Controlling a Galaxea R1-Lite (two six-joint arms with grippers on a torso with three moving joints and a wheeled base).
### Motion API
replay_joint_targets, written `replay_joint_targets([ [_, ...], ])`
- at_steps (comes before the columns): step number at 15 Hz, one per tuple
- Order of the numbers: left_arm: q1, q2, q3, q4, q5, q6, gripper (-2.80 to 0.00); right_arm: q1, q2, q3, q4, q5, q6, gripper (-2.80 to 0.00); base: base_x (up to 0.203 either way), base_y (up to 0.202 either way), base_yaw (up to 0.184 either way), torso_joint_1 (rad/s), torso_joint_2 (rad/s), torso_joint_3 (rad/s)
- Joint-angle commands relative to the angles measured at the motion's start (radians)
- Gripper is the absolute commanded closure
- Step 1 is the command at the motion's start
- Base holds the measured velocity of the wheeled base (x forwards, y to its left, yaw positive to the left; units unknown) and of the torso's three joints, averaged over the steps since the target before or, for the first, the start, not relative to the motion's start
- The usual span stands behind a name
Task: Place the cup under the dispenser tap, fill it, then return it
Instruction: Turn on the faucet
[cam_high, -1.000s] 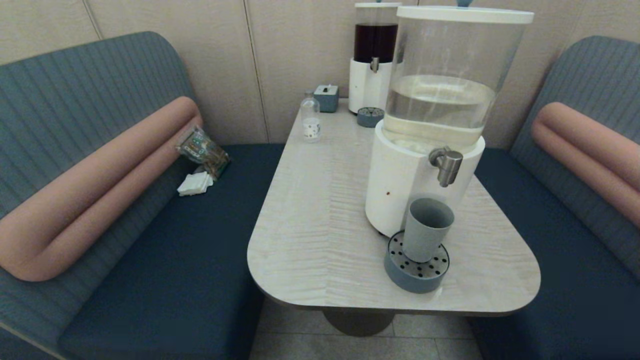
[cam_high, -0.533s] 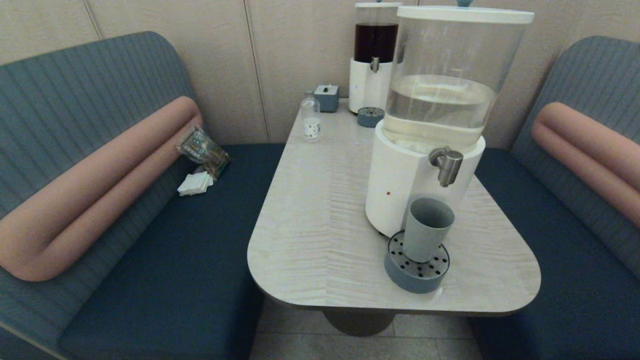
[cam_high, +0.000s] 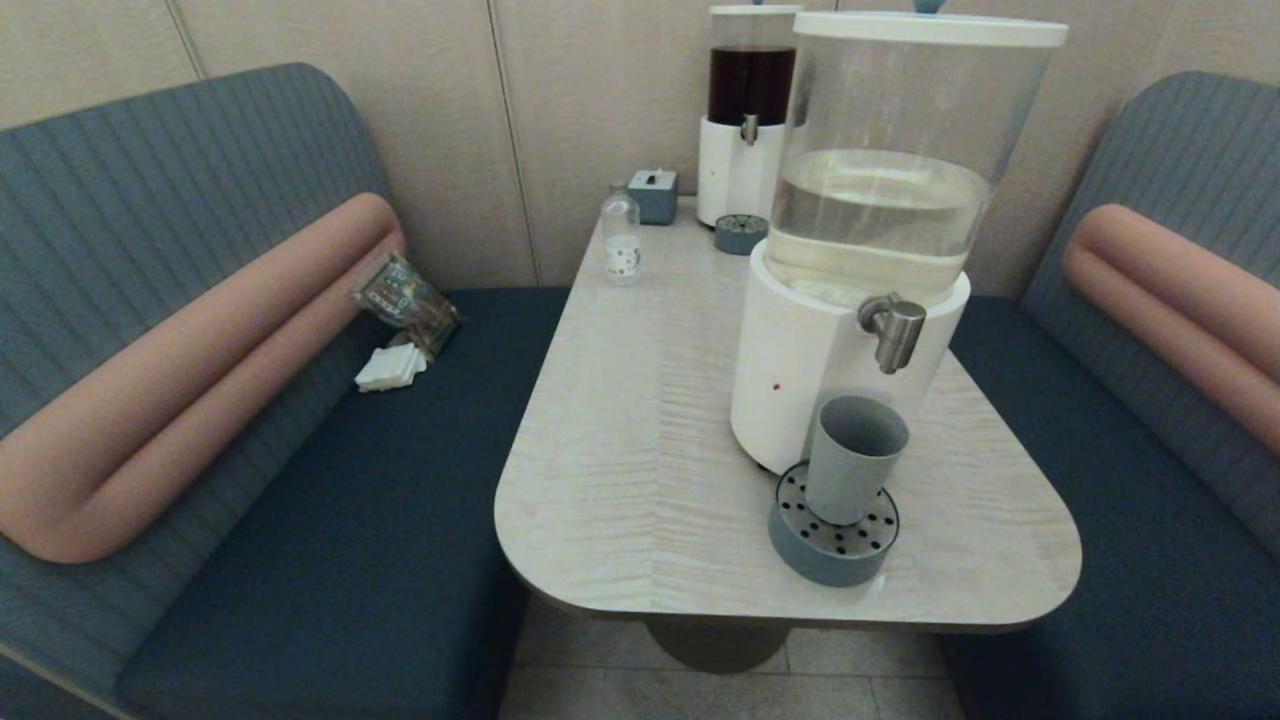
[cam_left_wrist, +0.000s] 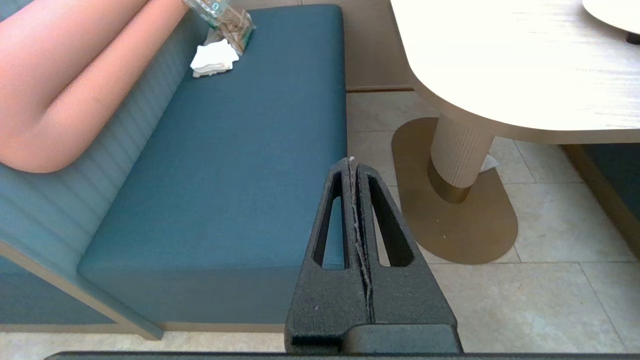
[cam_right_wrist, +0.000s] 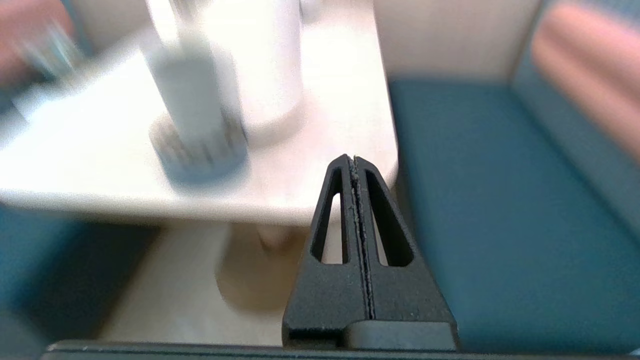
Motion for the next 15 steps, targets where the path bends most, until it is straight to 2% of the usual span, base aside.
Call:
replay_joint_targets([
  [1, 0.0, 0.0, 0.0, 0.001, 0.0, 0.0, 0.0, 0.0, 0.124, -0.205, 0.039, 0.018, 0.015, 0.0, 0.0, 0.0, 0.0, 0.0, 0.0, 0.0],
  [4, 0.0, 0.0, 0.0, -0.001, 0.0, 0.0, 0.0, 0.005, 0.498, -0.518, 0.07, 0.042, 0.028, 0.0, 0.0, 0.0, 0.0, 0.0, 0.0, 0.0],
  [6, 0.0, 0.0, 0.0, 0.0, 0.0, 0.0, 0.0, 0.019, 0.765, -0.818, 0.132, 0.05, 0.029, 0.0, 0.0, 0.0, 0.0, 0.0, 0.0, 0.0],
  [9, 0.0, 0.0, 0.0, -0.001, 0.0, 0.0, 0.0, 0.09, 1.126, -1.285, 0.38, 0.043, 0.032, 0.0, 0.0, 0.0, 0.0, 0.0, 0.0, 0.0],
  [10, 0.0, 0.0, 0.001, 0.0, 0.0, 0.0, 0.0, 0.121, 1.22, -1.394, 0.47, 0.032, 0.032, 0.0, 0.0, 0.0, 0.0, 0.0, 0.0, 0.0],
  [12, 0.0, 0.0, 0.0, 0.0, 0.0, 0.0, 0.0, 0.201, 1.415, -1.605, 0.664, -0.03, 0.029, 0.0, 0.0, 0.0, 0.0, 0.0, 0.0, 0.0],
  [13, 0.0, 0.0, 0.001, 0.0, 0.0, 0.0, 0.0, 0.253, 1.49, -1.654, 0.738, -0.088, 0.022, 0.0, 0.0, 0.0, 0.0, 0.0, 0.0, 0.0],
  [15, 0.0, 0.0, 0.0, -0.001, 0.0, 0.0, 0.0, 0.336, 1.581, -1.685, 0.804, -0.254, -0.009, 0.0, 0.0, 0.0, 0.0, 0.0, 0.0, 0.0],
])
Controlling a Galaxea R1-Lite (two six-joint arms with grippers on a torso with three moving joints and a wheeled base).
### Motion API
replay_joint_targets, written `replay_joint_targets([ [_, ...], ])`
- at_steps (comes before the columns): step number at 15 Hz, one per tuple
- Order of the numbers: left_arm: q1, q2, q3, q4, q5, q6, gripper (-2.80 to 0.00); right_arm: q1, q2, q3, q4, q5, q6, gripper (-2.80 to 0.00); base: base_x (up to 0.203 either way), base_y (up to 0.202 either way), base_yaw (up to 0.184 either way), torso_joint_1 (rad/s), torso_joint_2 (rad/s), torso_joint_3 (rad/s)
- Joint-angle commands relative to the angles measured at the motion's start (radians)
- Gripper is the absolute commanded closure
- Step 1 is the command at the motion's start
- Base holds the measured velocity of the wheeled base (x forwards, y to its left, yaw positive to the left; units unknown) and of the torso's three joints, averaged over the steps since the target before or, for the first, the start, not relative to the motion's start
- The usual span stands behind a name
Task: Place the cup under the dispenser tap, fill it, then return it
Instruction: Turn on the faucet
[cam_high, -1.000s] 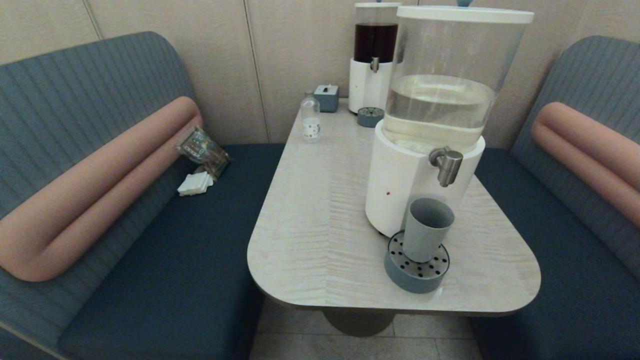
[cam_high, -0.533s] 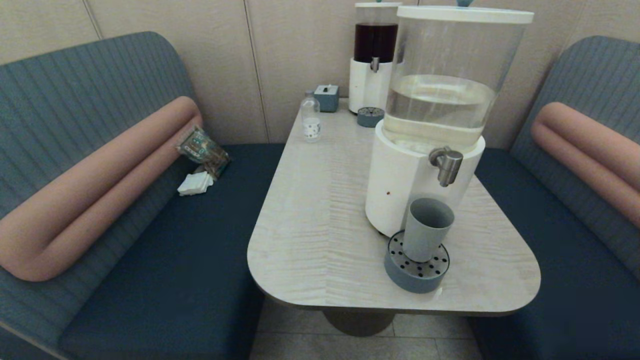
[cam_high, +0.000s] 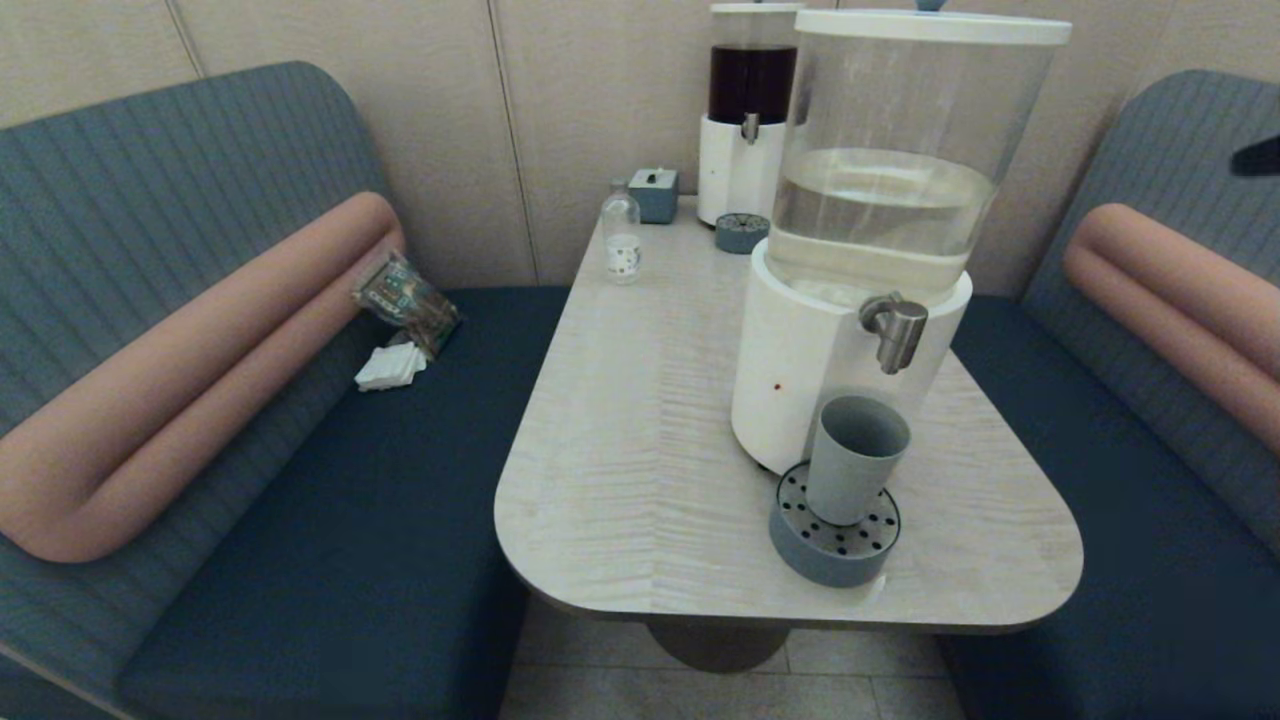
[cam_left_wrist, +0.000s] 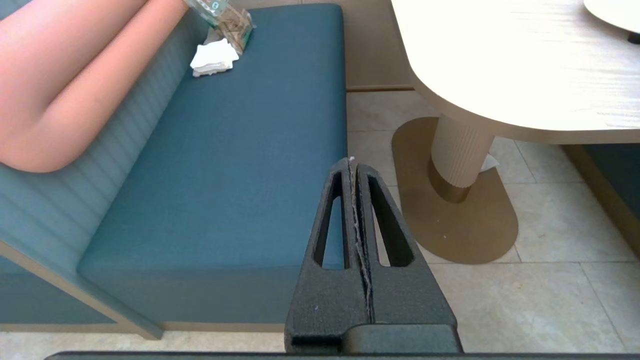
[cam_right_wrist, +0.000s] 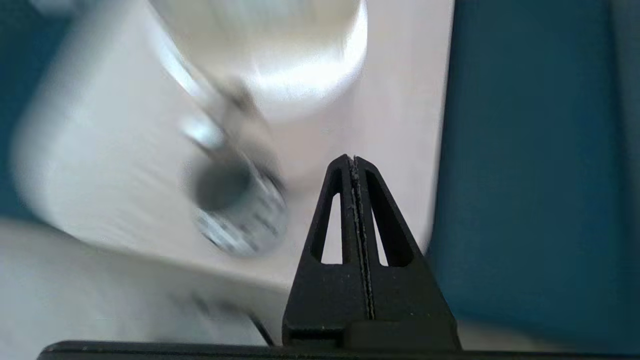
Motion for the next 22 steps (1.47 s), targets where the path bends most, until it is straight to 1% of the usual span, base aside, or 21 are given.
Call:
replay_joint_targets([
  [1, 0.0, 0.0, 0.0, 0.001, 0.0, 0.0, 0.0, 0.067, 0.182, -0.045, 0.043, -0.141, -0.022, 0.0, 0.0, 0.0, 0.0, 0.0, 0.0, 0.0],
  [2, 0.0, 0.0, 0.0, -0.001, 0.0, 0.0, 0.0, 0.088, 0.194, -0.046, 0.032, -0.153, -0.048, 0.0, 0.0, 0.0, 0.0, 0.0, 0.0, 0.0],
  [6, 0.0, 0.0, 0.0, 0.001, 0.0, 0.0, 0.0, 0.106, 0.21, -0.046, -0.017, -0.16, -0.055, 0.0, 0.0, 0.0, 0.0, 0.0, 0.0, 0.0],
  [11, 0.0, 0.0, 0.001, 0.001, 0.0, 0.0, 0.0, 0.122, 0.265, -0.045, -0.029, -0.108, 0.009, 0.0, 0.0, 0.0, 0.0, 0.0, 0.0, 0.0],
  [18, 0.0, 0.0, 0.0, -0.001, 0.0, 0.0, 0.0, 0.124, 0.302, -0.044, -0.029, -0.021, 0.019, 0.0, 0.0, 0.0, 0.0, 0.0, 0.0, 0.0],
  [20, 0.0, 0.0, 0.0, 0.001, 0.0, 0.0, 0.0, 0.126, 0.313, -0.046, -0.031, -0.014, 0.046, 0.0, 0.0, 0.0, 0.0, 0.0, 0.0, 0.0],
  [22, 0.0, 0.0, 0.0, -0.001, 0.0, 0.0, 0.0, 0.126, 0.325, -0.046, -0.031, 0.012, 0.049, 0.0, 0.0, 0.0, 0.0, 0.0, 0.0, 0.0],
])
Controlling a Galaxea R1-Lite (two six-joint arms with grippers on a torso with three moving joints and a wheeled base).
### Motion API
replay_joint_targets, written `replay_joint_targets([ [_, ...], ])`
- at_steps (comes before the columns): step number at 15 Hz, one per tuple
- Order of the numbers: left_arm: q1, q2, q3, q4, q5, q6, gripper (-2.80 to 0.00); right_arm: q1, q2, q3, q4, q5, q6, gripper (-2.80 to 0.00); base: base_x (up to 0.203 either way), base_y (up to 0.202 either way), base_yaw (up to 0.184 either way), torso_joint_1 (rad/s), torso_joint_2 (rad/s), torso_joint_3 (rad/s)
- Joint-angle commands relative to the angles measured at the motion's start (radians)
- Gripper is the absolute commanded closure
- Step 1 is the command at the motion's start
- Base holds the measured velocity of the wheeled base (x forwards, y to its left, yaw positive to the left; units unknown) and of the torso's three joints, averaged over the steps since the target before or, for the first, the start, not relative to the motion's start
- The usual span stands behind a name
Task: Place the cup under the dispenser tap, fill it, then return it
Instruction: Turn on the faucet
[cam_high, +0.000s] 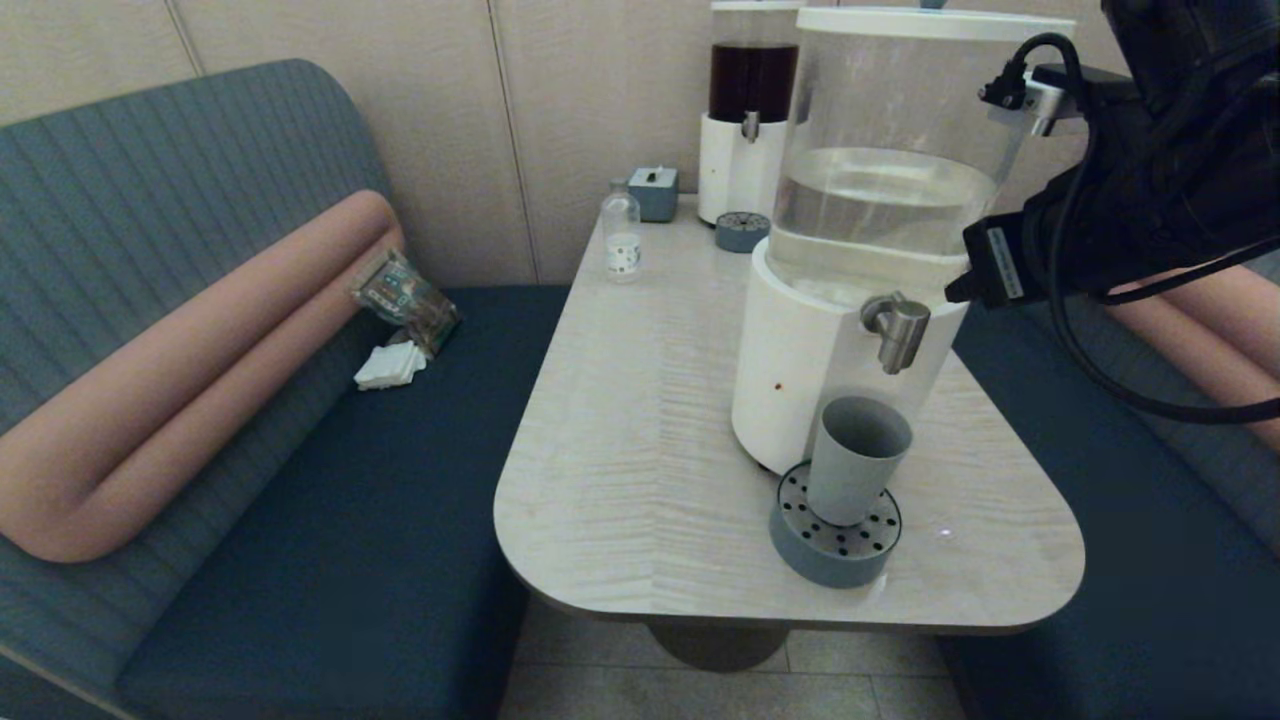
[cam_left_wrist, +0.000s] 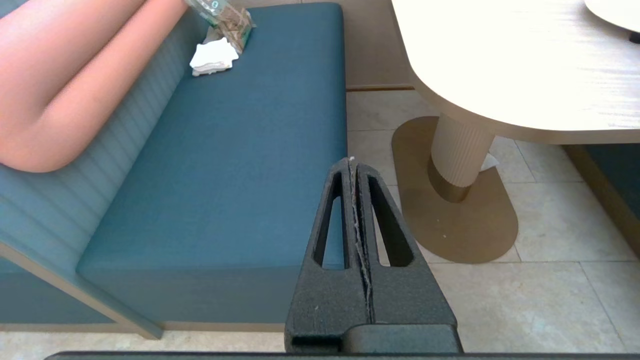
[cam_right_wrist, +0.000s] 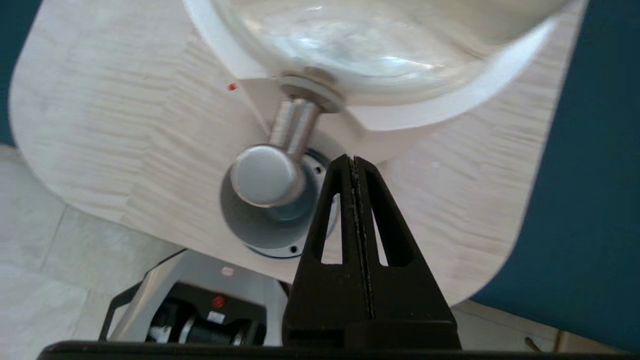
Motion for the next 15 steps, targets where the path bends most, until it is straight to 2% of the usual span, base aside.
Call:
replay_joint_targets([
  [1, 0.0, 0.0, 0.0, 0.001, 0.0, 0.0, 0.0, 0.001, 0.013, 0.0, 0.004, 0.007, 0.001, 0.0, 0.0, 0.0, 0.0, 0.0, 0.0, 0.0],
  [15, 0.0, 0.0, 0.001, 0.001, 0.0, 0.0, 0.0, 0.007, 0.062, 0.0, -0.077, 0.073, -0.001, 0.0, 0.0, 0.0, 0.0, 0.0, 0.0, 0.0],
])
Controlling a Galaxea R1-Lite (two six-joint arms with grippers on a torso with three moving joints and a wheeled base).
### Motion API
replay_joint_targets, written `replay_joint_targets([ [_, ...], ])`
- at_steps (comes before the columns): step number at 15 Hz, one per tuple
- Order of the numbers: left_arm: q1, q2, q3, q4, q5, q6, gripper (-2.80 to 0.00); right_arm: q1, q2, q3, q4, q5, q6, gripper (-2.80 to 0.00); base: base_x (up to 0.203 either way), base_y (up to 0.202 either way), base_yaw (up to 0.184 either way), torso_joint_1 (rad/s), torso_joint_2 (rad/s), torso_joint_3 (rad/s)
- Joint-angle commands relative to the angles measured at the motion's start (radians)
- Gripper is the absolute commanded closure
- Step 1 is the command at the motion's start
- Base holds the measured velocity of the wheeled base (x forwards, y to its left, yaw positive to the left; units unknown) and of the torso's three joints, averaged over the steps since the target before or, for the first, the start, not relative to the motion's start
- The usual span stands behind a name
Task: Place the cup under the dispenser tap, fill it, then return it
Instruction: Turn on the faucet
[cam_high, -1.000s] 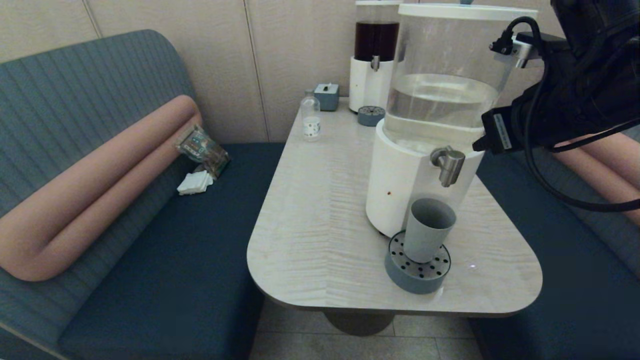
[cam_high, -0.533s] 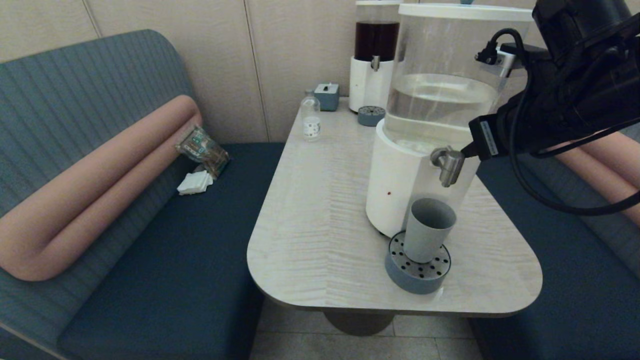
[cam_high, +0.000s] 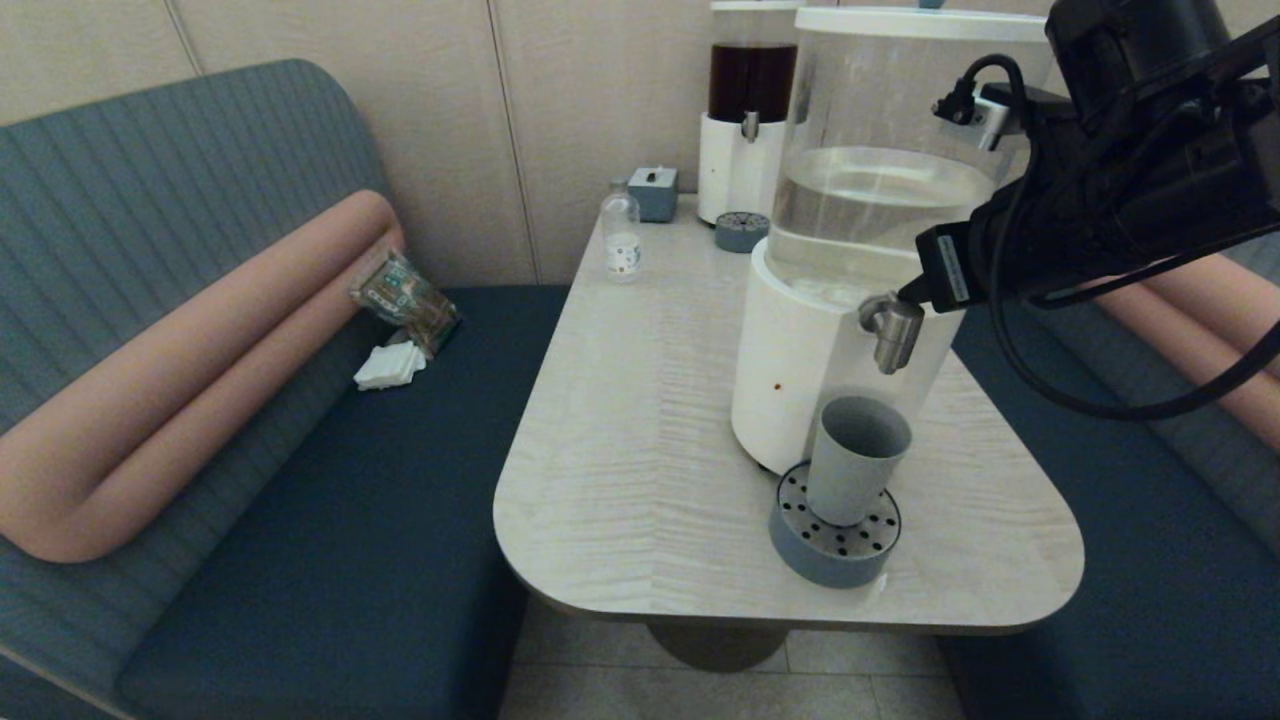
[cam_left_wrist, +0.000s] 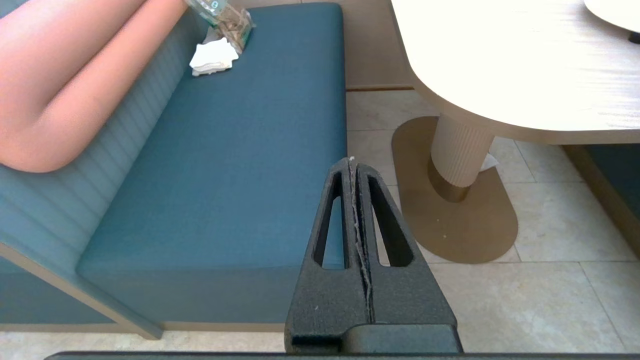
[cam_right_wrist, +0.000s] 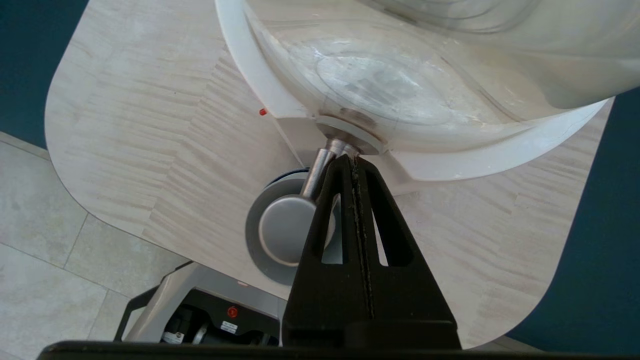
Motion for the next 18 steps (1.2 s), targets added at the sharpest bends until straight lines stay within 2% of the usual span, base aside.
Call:
replay_joint_targets([
  [1, 0.0, 0.0, 0.0, 0.001, 0.0, 0.0, 0.0, -0.005, 0.004, 0.001, 0.004, 0.001, 0.001, 0.0, 0.0, 0.0, 0.0, 0.0, 0.0, 0.0],
  [5, 0.0, 0.0, 0.0, 0.0, 0.0, 0.0, 0.0, -0.006, 0.012, 0.0, -0.002, 0.013, -0.002, 0.0, 0.0, 0.0, 0.0, 0.0, 0.0, 0.0],
  [8, 0.0, 0.0, 0.0, 0.0, 0.0, 0.0, 0.0, -0.003, 0.012, 0.0, -0.041, 0.051, -0.005, 0.0, 0.0, 0.0, 0.0, 0.0, 0.0, 0.0],
  [18, 0.0, 0.0, 0.0, 0.001, 0.0, 0.0, 0.0, -0.002, 0.017, 0.0, -0.041, 0.146, -0.004, 0.0, 0.0, 0.0, 0.0, 0.0, 0.0, 0.0],
])
